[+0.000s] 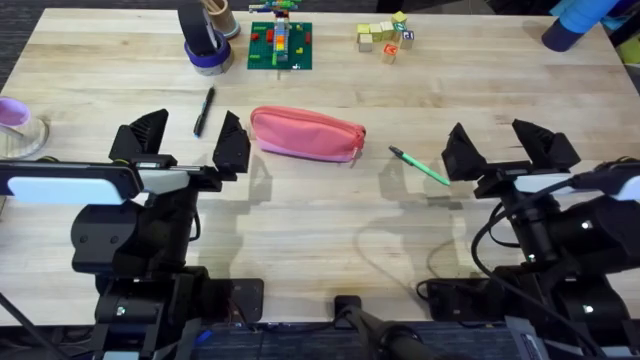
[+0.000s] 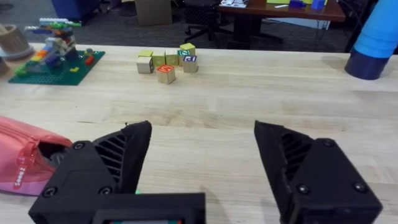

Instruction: Unzip the bag, pick up the pens from the table one at a time and place them inside, then zip the bag closed.

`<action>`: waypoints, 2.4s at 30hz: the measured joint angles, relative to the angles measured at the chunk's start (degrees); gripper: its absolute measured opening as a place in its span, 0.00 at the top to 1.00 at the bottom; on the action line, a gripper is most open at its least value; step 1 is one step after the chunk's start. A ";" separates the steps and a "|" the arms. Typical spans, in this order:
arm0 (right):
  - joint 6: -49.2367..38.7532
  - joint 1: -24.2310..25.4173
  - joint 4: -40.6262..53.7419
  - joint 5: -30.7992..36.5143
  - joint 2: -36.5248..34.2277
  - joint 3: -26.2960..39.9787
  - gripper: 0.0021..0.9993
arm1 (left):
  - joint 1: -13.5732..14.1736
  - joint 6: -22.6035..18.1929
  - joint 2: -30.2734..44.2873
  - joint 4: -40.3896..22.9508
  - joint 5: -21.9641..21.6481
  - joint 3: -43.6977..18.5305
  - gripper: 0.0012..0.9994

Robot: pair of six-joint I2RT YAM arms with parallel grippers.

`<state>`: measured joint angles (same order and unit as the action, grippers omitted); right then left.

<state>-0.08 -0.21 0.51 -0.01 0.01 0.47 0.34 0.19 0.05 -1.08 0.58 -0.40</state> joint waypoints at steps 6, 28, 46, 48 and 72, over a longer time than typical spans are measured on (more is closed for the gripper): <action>-0.02 0.00 0.31 0.00 0.00 0.02 0.00 | 0.00 0.00 0.00 0.00 0.00 0.00 0.01; 0.30 0.02 20.50 3.81 -21.58 32.59 0.00 | 0.00 -0.28 23.17 -30.15 0.08 -34.72 0.01; 1.16 0.02 31.74 0.35 -43.74 55.63 0.00 | 0.00 -12.73 54.02 -45.29 8.89 -61.22 0.01; 1.14 0.02 31.74 0.35 -43.74 55.63 0.00 | 0.00 -18.17 54.05 -46.87 11.01 -61.26 0.01; 1.12 0.02 31.69 0.35 -43.74 55.65 0.00 | 0.07 -70.24 55.66 -57.90 20.32 -61.37 0.01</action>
<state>1.04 -0.19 32.21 0.34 -43.72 56.12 0.40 -70.06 55.71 -58.98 20.90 -61.78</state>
